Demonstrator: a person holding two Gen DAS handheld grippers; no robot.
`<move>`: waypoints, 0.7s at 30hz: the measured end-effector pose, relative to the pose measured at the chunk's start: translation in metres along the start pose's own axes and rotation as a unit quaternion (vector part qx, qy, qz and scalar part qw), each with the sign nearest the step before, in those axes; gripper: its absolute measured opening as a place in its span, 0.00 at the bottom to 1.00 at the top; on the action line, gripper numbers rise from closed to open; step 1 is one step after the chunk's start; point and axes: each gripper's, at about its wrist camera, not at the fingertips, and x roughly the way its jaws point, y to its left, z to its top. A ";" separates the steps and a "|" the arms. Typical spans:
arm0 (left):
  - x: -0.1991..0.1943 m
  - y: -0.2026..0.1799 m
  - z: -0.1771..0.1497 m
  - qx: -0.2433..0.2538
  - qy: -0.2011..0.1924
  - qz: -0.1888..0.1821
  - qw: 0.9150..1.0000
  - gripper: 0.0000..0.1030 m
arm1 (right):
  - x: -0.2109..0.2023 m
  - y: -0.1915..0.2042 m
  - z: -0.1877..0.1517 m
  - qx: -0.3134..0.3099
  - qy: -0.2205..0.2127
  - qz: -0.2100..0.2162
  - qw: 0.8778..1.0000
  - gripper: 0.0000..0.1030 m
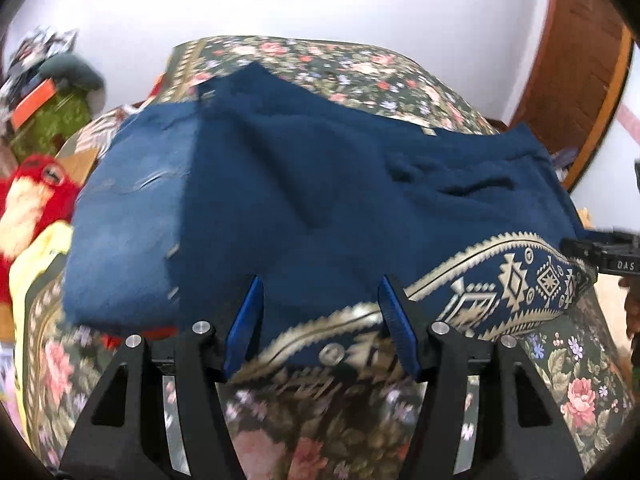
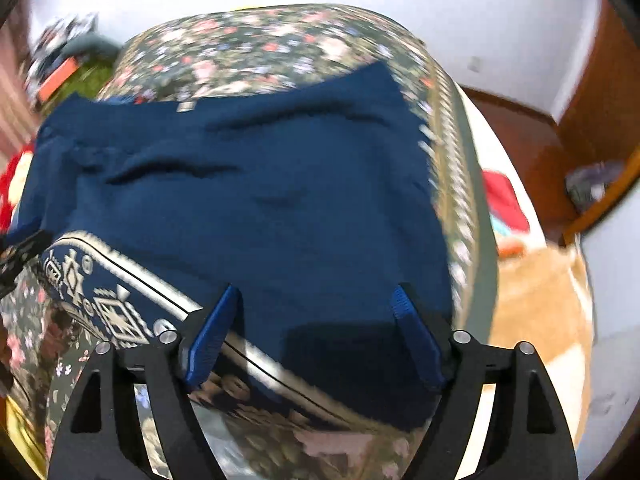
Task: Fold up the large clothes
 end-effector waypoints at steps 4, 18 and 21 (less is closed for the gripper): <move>-0.014 0.020 -0.018 -0.021 0.007 0.030 0.999 0.58 | -0.012 -0.006 -0.013 0.010 0.002 -0.005 1.000 0.75; -0.055 0.044 -0.061 -0.098 -0.001 0.005 0.995 0.58 | -0.050 0.016 -0.017 -0.005 -0.035 -0.002 0.999 0.75; -0.043 0.040 -0.065 -0.115 0.003 -0.030 0.993 0.58 | -0.053 0.025 -0.018 -0.013 -0.039 0.003 0.999 0.75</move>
